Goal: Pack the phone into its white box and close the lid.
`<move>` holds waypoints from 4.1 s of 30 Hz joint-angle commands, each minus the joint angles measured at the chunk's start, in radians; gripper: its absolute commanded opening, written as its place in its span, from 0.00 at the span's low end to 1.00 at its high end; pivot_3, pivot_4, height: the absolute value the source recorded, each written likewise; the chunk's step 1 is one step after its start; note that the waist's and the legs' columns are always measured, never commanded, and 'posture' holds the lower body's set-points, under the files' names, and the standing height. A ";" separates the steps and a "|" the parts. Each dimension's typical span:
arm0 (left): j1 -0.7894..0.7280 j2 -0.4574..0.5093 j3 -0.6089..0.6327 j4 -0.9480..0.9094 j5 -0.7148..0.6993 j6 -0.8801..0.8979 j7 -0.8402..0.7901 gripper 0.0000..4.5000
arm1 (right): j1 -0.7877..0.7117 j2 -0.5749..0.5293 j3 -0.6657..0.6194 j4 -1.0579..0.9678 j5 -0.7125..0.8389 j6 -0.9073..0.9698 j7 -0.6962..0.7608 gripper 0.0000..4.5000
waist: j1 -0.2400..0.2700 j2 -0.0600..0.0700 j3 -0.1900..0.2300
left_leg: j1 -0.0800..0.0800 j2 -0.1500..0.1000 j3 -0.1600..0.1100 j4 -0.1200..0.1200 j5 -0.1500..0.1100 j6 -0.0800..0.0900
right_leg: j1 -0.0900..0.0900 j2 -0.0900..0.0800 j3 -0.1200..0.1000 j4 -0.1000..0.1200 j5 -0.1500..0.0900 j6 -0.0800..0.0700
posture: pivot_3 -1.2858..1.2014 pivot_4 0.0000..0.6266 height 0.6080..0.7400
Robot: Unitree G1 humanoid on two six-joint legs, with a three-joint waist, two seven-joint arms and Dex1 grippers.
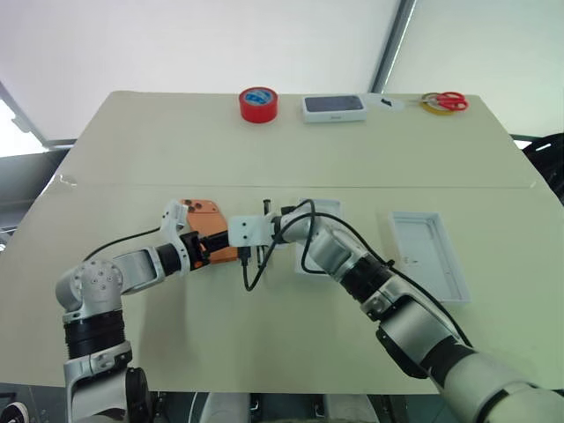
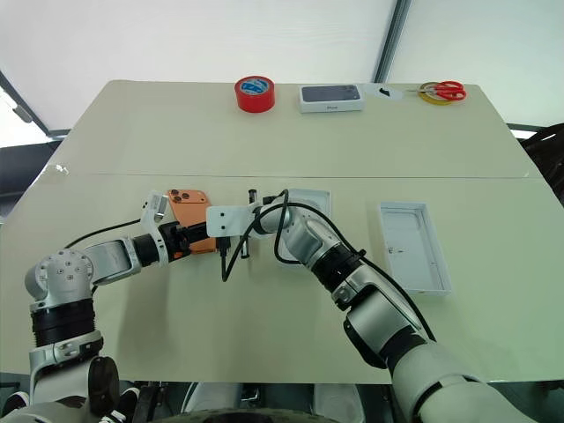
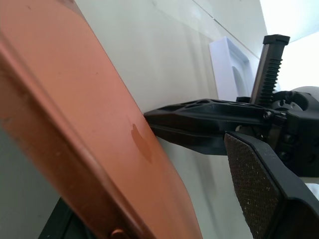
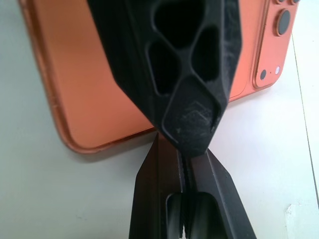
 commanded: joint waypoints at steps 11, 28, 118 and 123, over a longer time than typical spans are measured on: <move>0.014 -0.031 0.077 0.046 -0.078 0.000 0.014 0.20 | 0.009 0.006 0.015 -0.013 -0.005 0.003 0.007 0.00 | -0.001 -0.001 0.001 | 0.000 0.000 0.000 0.000 0.000 0.000 | 0.000 0.000 0.000 0.000 0.000 0.000 | 0.52 0.24 0.92; 0.041 -0.033 0.076 0.074 -0.087 -0.015 0.017 0.01 | 0.004 -0.001 -0.006 -0.033 -0.003 0.002 -0.007 0.00 | -0.001 -0.001 0.001 | 0.000 0.000 0.000 0.000 0.000 -0.001 | 0.000 0.000 0.000 0.000 0.000 0.000 | 0.52 0.24 0.92; -0.082 -0.129 -0.309 0.135 -0.047 -0.148 -0.200 0.00 | 0.476 -0.662 -0.449 -0.571 0.538 0.123 0.265 0.83 | 0.011 -0.005 0.008 | -0.002 0.003 0.001 0.000 0.001 0.001 | 0.005 0.003 -0.001 -0.010 0.000 0.000 | 0.52 0.24 0.92; -0.123 -0.135 -0.321 0.168 -0.045 -0.112 -0.211 0.40 | 0.469 -0.660 -0.441 -0.525 0.513 0.078 0.259 0.85 | 0.015 -0.005 0.008 | -0.001 0.003 0.000 0.001 0.001 0.001 | 0.006 0.003 -0.001 -0.010 0.000 0.000 | 0.52 0.24 0.92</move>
